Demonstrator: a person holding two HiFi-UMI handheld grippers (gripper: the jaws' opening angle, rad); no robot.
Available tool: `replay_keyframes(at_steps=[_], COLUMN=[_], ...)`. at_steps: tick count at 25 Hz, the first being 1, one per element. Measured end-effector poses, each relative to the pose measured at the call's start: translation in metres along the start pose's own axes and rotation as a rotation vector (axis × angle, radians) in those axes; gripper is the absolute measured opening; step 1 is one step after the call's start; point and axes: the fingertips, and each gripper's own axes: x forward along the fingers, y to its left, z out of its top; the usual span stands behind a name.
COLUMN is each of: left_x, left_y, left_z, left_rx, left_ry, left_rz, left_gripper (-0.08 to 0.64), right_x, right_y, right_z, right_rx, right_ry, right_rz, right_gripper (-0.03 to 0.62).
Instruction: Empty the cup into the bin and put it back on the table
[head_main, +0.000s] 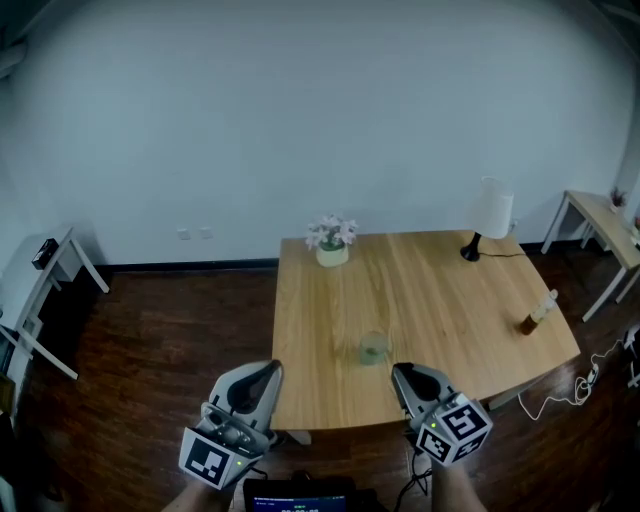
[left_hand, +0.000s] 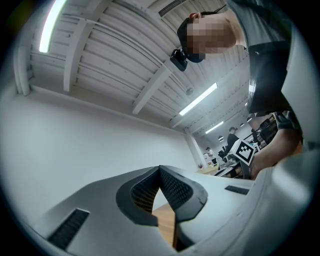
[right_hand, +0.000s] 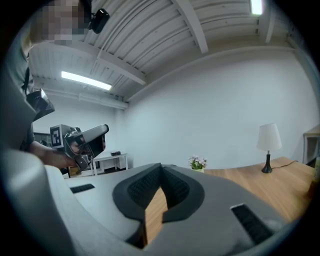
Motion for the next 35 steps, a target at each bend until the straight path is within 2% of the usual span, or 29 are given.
replay_keyframes(at_steps=[4, 15, 17, 25, 26, 27, 28, 30, 32, 35], left_x=[0.004, 0.02, 0.021, 0.025, 0.026, 0.028, 0.03, 0.034, 0.038, 0.044], left_y=[0.008, 0.044, 0.05, 0.064, 0.064, 0.063, 0.062, 0.06, 0.058, 0.059], left_z=[-0.014, -0.023, -0.026, -0.056, -0.059, -0.062, -0.065, -0.069, -0.075, -0.088], left_rx=[-0.021, -0.042, -0.055, -0.098, -0.098, -0.097, -0.097, -0.102, -0.1, -0.106], left_ry=[0.024, 0.0, -0.007, 0.015, 0.019, 0.026, 0.035, 0.049, 0.063, 0.087], left_rz=[-0.008, -0.021, -0.026, -0.02, -0.018, -0.016, -0.012, 0.001, 0.009, 0.026], left_gripper=[0.0, 0.0, 0.0, 0.0, 0.0, 0.0, 0.0, 0.0, 0.0, 0.0], right_x=[0.009, 0.042, 0.047, 0.068, 0.07, 0.072, 0.073, 0.076, 0.08, 0.088], right_y=[-0.009, -0.018, -0.02, -0.033, -0.036, -0.04, -0.044, -0.052, -0.06, -0.072], right_z=[-0.003, 0.009, 0.009, -0.003, -0.005, -0.008, -0.01, -0.015, -0.022, -0.037], right_rx=[0.017, -0.022, -0.033, -0.044, -0.04, -0.034, -0.028, -0.022, -0.025, -0.016], right_ry=[0.012, 0.03, 0.037, 0.067, 0.071, 0.077, 0.083, 0.092, 0.107, 0.134], right_rz=[-0.018, -0.045, -0.059, -0.078, -0.075, -0.072, -0.069, -0.058, -0.039, -0.019], right_gripper=[0.002, 0.002, 0.032, 0.032, 0.044, 0.099, 0.125, 0.157, 0.16, 0.238])
